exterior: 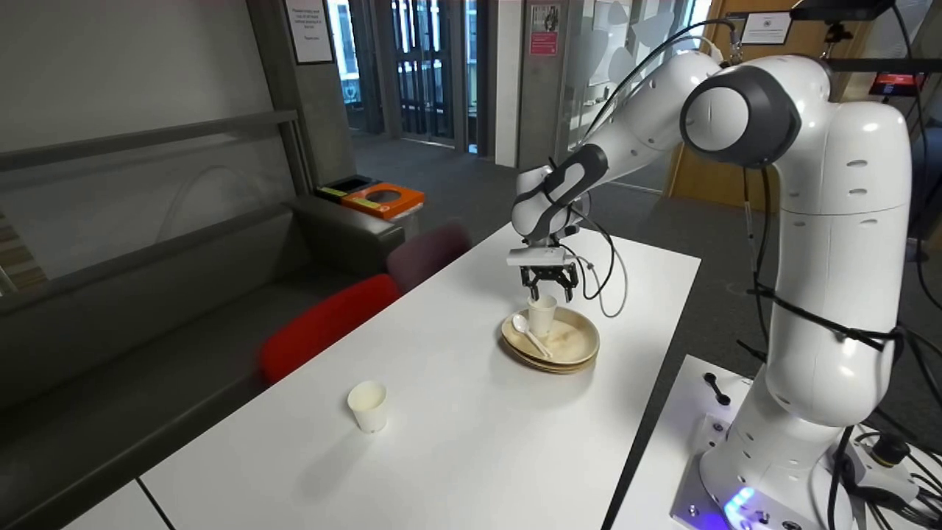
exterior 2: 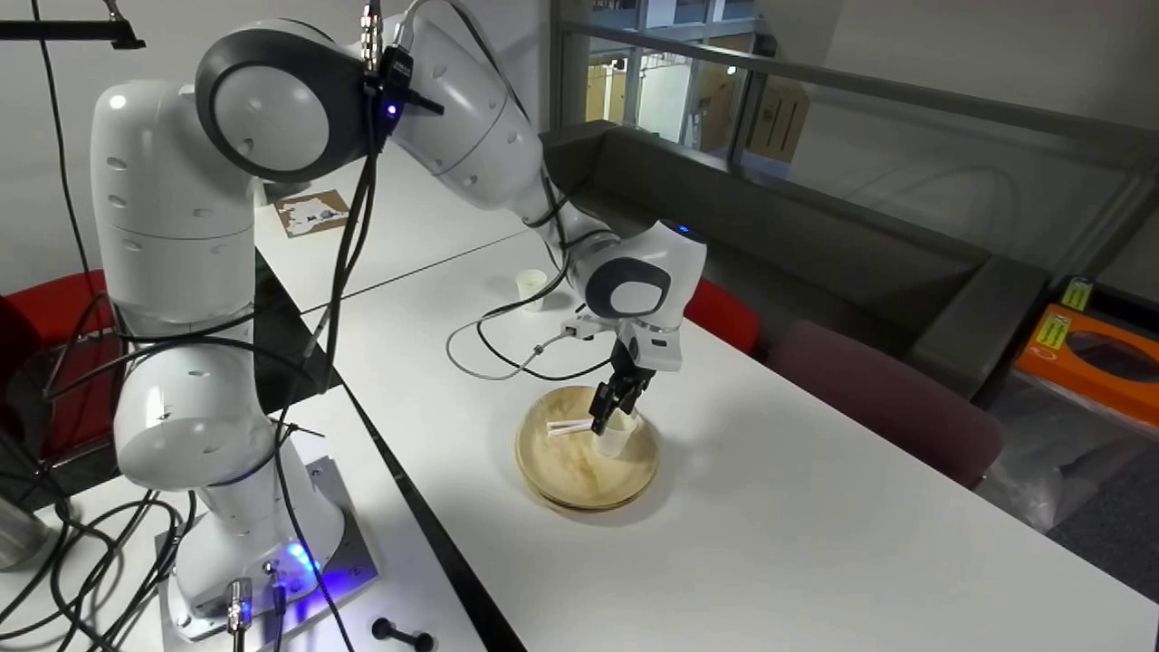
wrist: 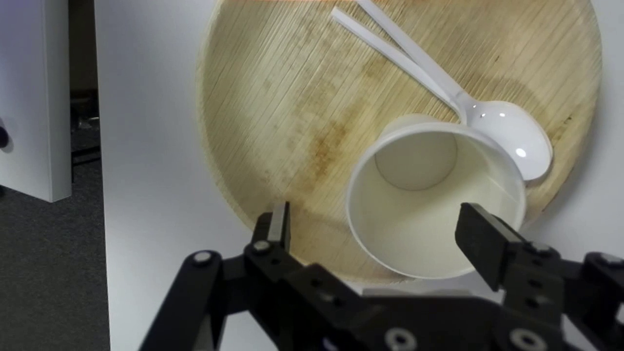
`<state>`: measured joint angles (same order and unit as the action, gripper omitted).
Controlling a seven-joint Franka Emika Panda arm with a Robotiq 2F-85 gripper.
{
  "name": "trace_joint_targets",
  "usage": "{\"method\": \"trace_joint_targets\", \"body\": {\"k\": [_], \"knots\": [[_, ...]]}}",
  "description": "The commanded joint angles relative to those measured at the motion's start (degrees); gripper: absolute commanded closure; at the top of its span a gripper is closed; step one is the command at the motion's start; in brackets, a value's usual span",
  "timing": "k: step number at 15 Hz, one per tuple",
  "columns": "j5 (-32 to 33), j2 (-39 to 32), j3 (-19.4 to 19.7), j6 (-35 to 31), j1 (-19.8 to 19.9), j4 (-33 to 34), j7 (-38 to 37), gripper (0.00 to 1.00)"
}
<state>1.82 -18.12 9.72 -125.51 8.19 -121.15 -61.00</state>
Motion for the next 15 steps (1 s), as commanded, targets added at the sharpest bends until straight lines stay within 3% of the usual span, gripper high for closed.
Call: {"method": "trace_joint_targets", "body": {"k": [1, 13, 15], "knots": [[-0.3, -0.6, 1.2, 3.0, -1.2, 2.0, -0.7, 0.11], [0.2, -1.0, 1.7, 3.0, -2.2, 1.7, -0.8, 0.24], [0.1, -1.1, 1.8, 3.0, -2.2, 1.7, -0.7, 0.39]]}}
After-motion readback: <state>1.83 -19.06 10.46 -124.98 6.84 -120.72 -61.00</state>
